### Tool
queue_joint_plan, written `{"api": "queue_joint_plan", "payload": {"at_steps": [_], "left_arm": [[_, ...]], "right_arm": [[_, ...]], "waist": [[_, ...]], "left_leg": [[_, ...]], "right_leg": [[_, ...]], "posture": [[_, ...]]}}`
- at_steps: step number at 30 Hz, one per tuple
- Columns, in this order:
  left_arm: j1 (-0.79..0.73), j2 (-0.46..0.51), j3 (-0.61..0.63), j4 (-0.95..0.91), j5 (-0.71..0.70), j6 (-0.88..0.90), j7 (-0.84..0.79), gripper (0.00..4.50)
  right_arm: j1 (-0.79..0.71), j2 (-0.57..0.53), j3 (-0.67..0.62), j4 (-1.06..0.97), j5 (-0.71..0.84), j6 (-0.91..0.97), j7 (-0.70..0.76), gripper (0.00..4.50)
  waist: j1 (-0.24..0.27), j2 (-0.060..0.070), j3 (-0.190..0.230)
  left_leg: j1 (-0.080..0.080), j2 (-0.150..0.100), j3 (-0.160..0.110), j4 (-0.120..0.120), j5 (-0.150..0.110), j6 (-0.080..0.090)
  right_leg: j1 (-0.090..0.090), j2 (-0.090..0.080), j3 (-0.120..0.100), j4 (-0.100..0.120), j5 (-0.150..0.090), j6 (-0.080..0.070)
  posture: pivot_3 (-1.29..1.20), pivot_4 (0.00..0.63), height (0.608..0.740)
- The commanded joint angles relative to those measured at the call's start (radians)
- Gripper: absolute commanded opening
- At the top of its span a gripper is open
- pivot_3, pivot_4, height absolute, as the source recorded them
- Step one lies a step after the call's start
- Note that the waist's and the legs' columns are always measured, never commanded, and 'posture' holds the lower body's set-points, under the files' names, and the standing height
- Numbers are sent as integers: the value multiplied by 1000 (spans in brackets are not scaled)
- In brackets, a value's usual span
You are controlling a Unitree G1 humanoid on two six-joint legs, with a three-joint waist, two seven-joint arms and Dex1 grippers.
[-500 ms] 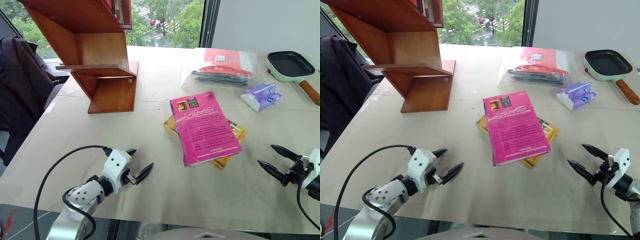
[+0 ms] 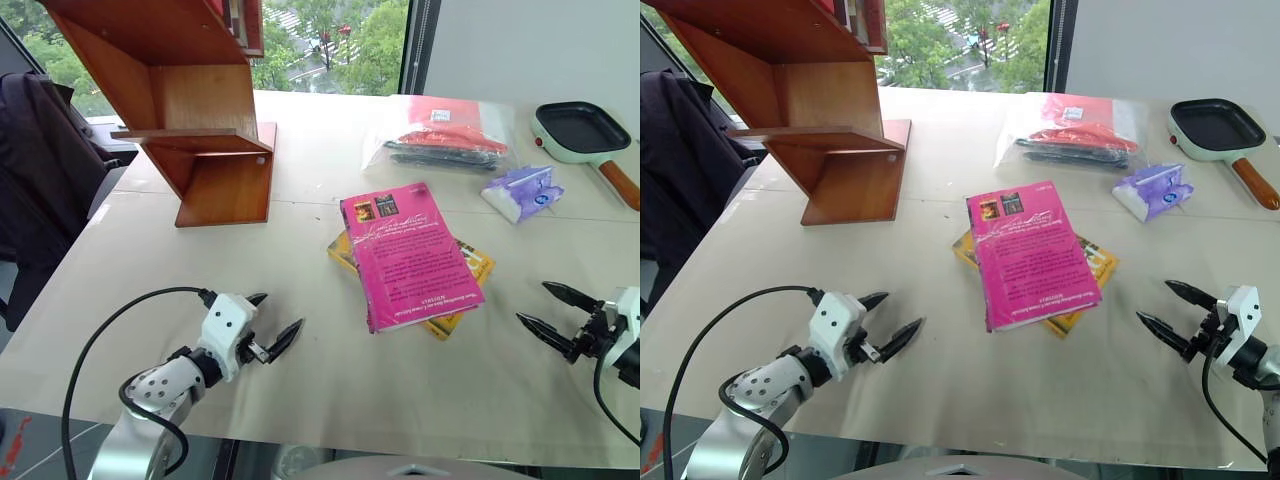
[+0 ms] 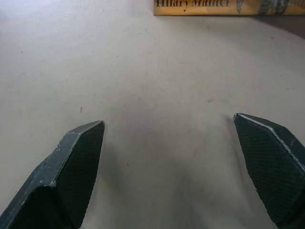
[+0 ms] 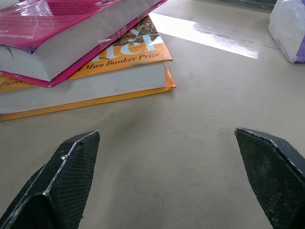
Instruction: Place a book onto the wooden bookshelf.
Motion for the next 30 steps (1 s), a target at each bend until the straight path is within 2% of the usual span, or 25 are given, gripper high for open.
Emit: {"api": "queue_joint_plan", "payload": {"at_steps": [1,6,12,15,17,18,20,21,24,26,27,30], "left_arm": [[4,9,23,-19,-13,-5,-7,4464],[-4,19,45,-15,-18,-14,-18,4464],[-22,66,93,-27,-72,11,-75,4464],[-34,105,124,-37,-105,33,-114,4464],[-38,167,191,-75,-214,83,-198,4464],[-41,197,215,-88,-252,95,-239,4500],[-57,230,237,-90,-302,116,-276,4500],[-69,239,243,-87,-323,127,-284,4500],[-95,265,247,-76,-320,124,-303,4500],[-108,269,247,-68,-304,104,-309,4500],[-113,272,242,-64,-284,78,-317,4500],[-108,277,231,-57,-258,69,-325,4500]], "right_arm": [[-15,-15,-18,5,-2,5,-8,4500],[-44,-11,-21,37,-16,-13,-12,4500],[-129,-91,44,80,-171,88,-160,4500],[-192,-91,29,72,-136,114,-166,4500],[-264,-91,42,61,-99,159,-126,4500],[-298,-91,66,70,-104,161,-96,3952],[-350,-84,106,121,-138,112,-53,3199],[-378,-75,115,150,-145,98,-45,2641],[-454,-55,135,208,-151,84,-37,1359],[-502,-42,160,247,-174,60,-34,251],[-522,-35,171,262,-183,54,-32,28],[-565,-8,201,290,-197,44,-19,28]], "waist": [[0,0,0],[-1,0,0],[-2,-1,0],[-3,-3,2],[-4,-5,3],[-4,-6,4],[-5,-7,5],[-5,-7,5],[-2,-8,5],[-3,-8,5],[-4,-8,5],[-6,-9,5]], "left_leg": [[0,0,0,0,0,0],[1,0,3,0,0,0],[1,0,6,1,0,0],[1,0,7,1,0,1],[1,0,8,1,0,1],[0,1,9,1,0,1],[-1,3,11,2,0,1],[0,4,12,2,0,1],[0,4,12,2,0,1],[-1,3,14,2,0,1],[-1,2,14,2,0,1],[-1,1,15,2,0,1]], "right_leg": [[0,0,0,0,0,0],[0,0,2,0,0,0],[-1,0,6,1,0,0],[-2,1,7,2,0,0],[-4,2,8,3,0,0],[-6,2,10,5,0,0],[-9,3,12,8,1,-1],[-9,4,13,8,0,-1],[-9,4,14,8,1,-1],[-10,4,15,8,4,-2],[-10,4,16,9,5,-1],[-11,4,17,9,5,-1]], "posture": [[0,150,731],[0,150,731],[0,150,731],[0,150,731],[0,150,731],[0,150,731],[0,150,731],[0,150,731],[0,150,731],[0,150,731],[0,150,731],[0,150,731]]}}
